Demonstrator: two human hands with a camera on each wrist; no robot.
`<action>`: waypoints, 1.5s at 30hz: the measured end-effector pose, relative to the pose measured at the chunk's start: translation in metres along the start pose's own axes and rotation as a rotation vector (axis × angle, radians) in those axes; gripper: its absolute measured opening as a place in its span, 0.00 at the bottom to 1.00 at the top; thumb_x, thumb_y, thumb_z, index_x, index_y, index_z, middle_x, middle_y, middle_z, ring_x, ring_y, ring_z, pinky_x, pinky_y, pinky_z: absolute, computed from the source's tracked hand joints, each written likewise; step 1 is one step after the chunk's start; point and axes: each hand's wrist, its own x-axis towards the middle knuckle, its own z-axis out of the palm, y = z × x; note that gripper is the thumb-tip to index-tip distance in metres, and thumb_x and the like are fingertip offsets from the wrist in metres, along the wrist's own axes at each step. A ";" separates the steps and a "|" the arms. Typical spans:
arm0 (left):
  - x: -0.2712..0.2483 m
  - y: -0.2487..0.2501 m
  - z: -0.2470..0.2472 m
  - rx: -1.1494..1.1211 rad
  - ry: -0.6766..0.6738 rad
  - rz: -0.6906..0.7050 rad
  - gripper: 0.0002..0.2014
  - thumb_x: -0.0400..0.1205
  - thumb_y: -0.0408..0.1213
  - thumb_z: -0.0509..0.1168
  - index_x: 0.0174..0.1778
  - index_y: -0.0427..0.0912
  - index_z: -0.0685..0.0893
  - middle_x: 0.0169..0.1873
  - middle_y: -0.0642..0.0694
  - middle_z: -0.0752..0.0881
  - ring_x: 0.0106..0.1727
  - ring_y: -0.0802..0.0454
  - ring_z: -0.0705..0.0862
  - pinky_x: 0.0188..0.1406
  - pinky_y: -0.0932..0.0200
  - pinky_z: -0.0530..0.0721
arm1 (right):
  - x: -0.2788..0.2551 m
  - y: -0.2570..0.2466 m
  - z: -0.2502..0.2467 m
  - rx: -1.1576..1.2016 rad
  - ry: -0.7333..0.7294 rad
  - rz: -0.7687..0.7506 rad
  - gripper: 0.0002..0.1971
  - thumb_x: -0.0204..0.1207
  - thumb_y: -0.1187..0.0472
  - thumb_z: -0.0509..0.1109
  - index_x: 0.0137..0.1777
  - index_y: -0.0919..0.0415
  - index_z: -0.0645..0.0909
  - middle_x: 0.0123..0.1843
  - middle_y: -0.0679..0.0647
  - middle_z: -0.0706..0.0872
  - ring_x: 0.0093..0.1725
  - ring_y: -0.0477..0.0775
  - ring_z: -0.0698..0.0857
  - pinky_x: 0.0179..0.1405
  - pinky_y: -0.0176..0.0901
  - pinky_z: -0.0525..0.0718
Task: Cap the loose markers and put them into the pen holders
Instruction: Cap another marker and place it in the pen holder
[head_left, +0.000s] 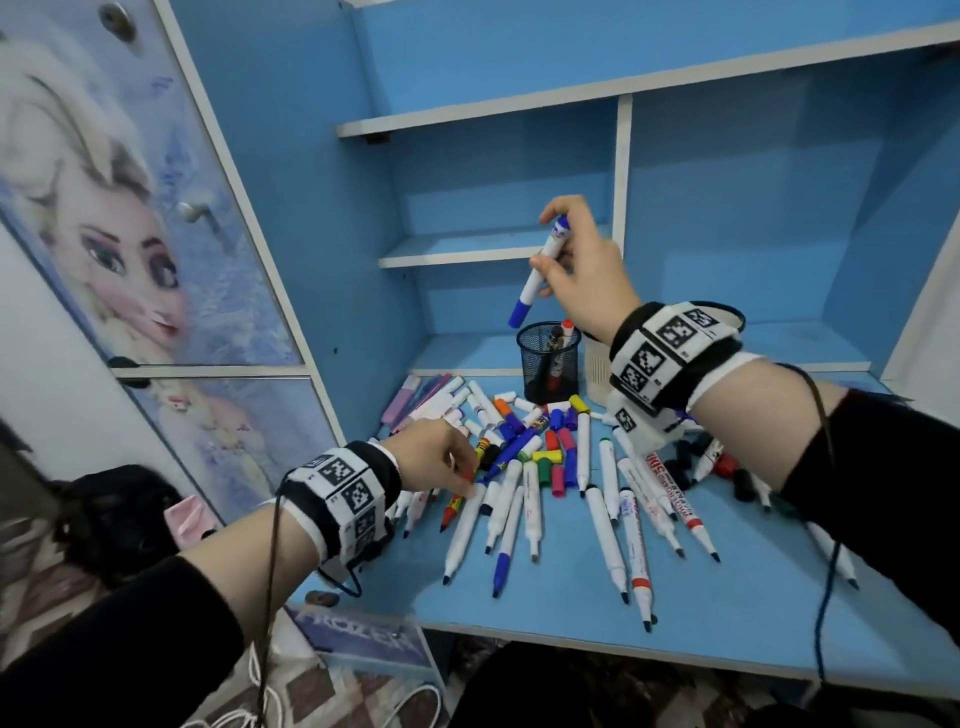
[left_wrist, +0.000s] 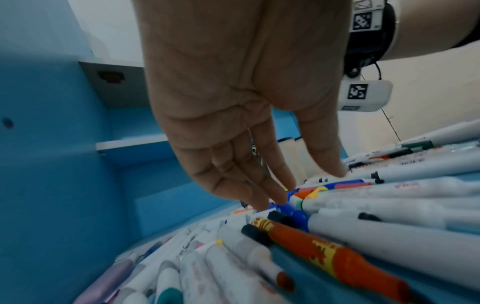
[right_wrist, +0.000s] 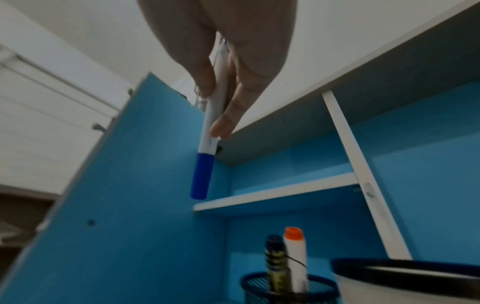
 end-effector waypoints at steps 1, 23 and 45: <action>0.002 -0.001 0.001 0.029 -0.034 0.004 0.18 0.71 0.45 0.77 0.55 0.41 0.88 0.47 0.49 0.88 0.47 0.54 0.82 0.43 0.68 0.76 | 0.004 0.006 0.002 -0.042 0.000 0.009 0.14 0.79 0.68 0.64 0.59 0.53 0.67 0.36 0.62 0.77 0.39 0.66 0.85 0.40 0.62 0.88; 0.007 -0.002 0.000 -0.195 0.024 -0.023 0.18 0.69 0.39 0.79 0.50 0.46 0.80 0.42 0.47 0.82 0.38 0.53 0.79 0.45 0.58 0.80 | 0.007 0.106 0.023 -0.482 -0.270 0.181 0.20 0.83 0.70 0.52 0.71 0.57 0.72 0.52 0.65 0.83 0.60 0.64 0.76 0.54 0.53 0.78; -0.049 0.037 -0.021 -1.103 0.819 0.019 0.11 0.73 0.24 0.73 0.44 0.42 0.82 0.43 0.33 0.86 0.34 0.49 0.84 0.29 0.69 0.80 | -0.044 0.086 0.024 -0.958 -1.158 -0.105 0.19 0.79 0.68 0.62 0.68 0.56 0.78 0.65 0.58 0.79 0.64 0.57 0.78 0.63 0.51 0.79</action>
